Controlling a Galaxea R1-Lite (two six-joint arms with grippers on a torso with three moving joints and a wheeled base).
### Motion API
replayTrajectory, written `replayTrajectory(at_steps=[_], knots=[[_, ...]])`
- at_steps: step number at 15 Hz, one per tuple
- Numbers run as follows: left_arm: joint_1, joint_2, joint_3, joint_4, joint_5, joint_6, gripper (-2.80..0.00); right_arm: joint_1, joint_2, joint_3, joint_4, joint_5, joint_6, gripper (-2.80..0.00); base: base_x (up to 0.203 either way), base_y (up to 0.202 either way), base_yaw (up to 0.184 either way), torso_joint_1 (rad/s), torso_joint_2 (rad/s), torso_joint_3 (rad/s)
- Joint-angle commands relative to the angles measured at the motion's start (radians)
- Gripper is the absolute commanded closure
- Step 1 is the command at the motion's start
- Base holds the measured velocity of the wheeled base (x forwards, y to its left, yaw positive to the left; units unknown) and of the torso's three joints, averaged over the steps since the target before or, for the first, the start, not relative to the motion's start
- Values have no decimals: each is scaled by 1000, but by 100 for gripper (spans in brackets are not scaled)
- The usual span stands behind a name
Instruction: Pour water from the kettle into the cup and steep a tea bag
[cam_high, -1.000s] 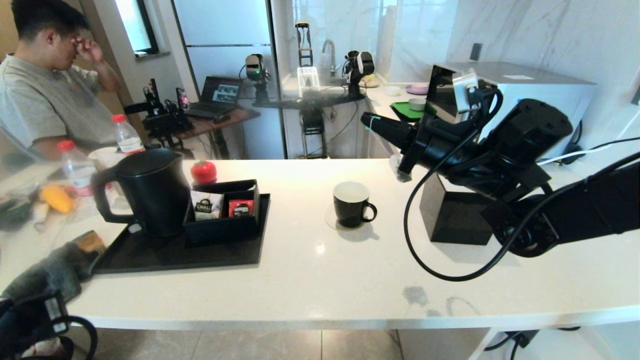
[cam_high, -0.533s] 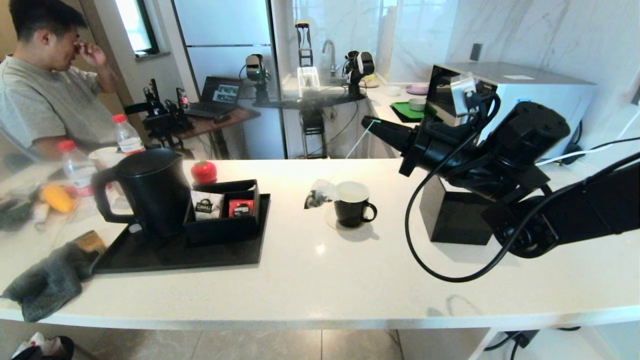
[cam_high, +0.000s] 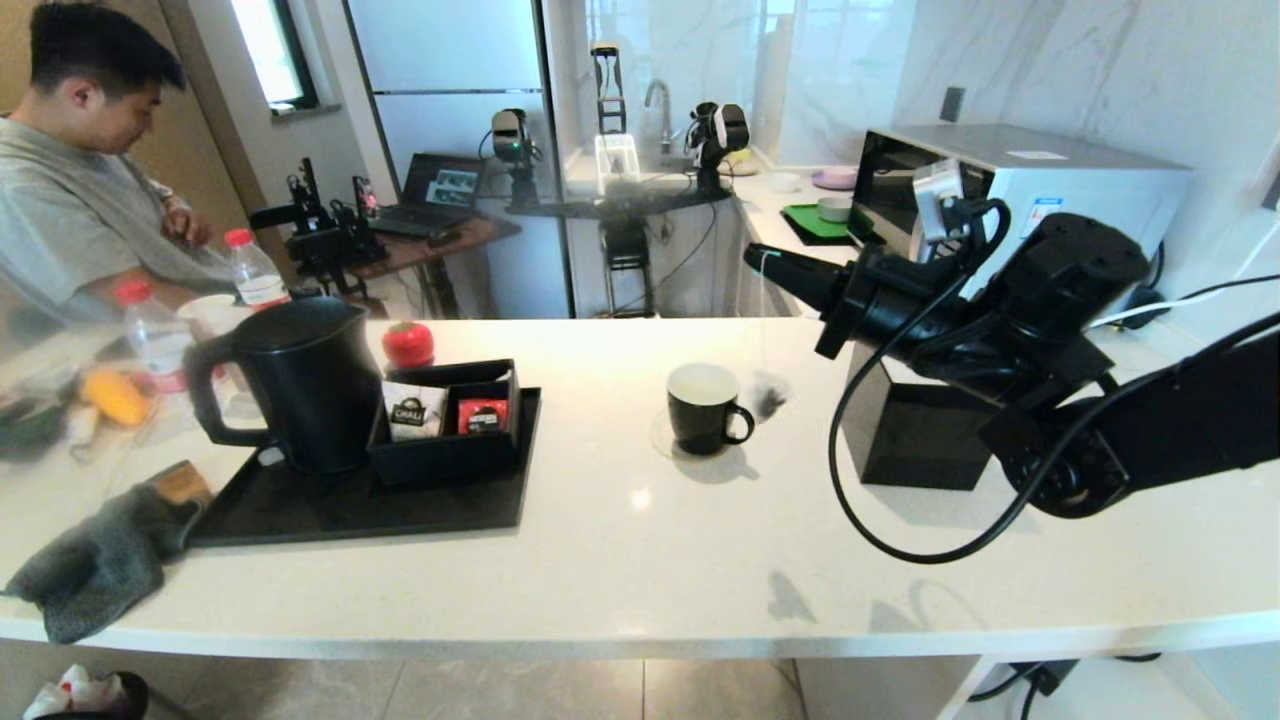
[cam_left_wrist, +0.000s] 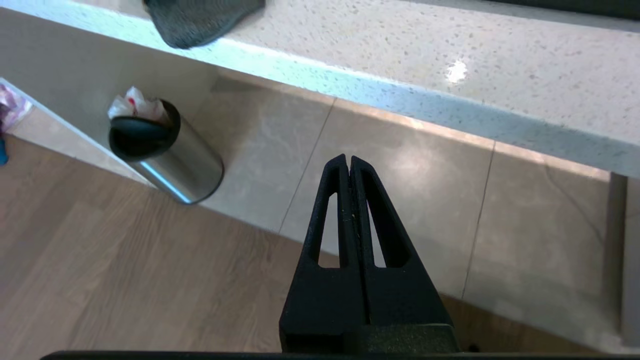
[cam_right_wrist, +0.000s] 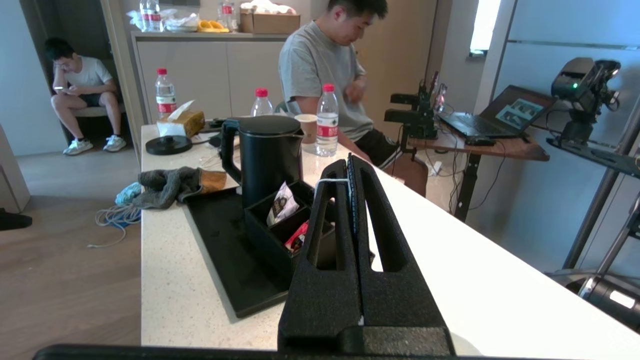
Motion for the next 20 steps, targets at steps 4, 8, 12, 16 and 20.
replayTrajectory(at_steps=[4,8,12,16,20], knots=[[1,-128,-4,16,-203,24,0,-3,8,3,-4,4,-1,0,0,0,0,0,0,0],[-33,-317,-14,147,-415,42,0,-4,6,0,-1,5,1,0,0,0,0,0,0,0],[-62,-340,1,104,-444,65,0,-4,8,1,-1,5,0,0,0,0,0,0,0,0],[-62,-340,5,100,-465,8,0,-4,25,-8,-3,5,1,0,0,0,0,0,0,0],[-66,-339,2,100,-484,142,0,-4,30,-8,-5,3,0,0,0,0,0,0,0,0]])
